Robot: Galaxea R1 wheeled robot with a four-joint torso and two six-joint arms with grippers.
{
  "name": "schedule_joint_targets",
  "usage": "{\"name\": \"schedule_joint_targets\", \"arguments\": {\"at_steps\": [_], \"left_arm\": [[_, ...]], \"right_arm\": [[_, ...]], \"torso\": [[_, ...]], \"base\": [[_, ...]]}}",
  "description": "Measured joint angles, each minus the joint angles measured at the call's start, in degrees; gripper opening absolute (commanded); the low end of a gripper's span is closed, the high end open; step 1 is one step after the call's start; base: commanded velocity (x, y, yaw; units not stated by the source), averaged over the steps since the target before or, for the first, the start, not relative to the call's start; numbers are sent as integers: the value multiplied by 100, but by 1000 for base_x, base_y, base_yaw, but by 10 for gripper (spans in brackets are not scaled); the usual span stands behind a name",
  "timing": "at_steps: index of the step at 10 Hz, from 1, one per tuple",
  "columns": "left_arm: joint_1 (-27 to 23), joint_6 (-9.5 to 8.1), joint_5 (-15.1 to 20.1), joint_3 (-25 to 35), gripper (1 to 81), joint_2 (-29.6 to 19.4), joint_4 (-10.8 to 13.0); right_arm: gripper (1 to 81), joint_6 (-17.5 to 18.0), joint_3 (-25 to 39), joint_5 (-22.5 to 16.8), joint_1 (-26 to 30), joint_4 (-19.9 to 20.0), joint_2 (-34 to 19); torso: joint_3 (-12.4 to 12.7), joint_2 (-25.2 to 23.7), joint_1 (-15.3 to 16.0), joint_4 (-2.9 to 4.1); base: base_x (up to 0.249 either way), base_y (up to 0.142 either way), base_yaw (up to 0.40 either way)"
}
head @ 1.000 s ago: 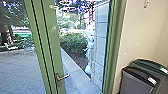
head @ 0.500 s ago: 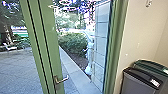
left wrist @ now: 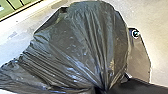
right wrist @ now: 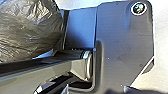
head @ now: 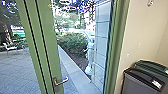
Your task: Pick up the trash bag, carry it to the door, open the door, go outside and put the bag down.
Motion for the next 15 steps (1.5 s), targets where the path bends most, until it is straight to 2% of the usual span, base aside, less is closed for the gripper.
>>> {"name": "schedule_joint_targets", "arguments": {"at_steps": [15], "left_arm": [[30, 2, 1, 0, 10, 0, -1]], "right_arm": [[811, 0, -6, 67, -51, 0, 13]], "torso": [[2, 0, -5, 0]], "base": [[0, 0, 0]]}}
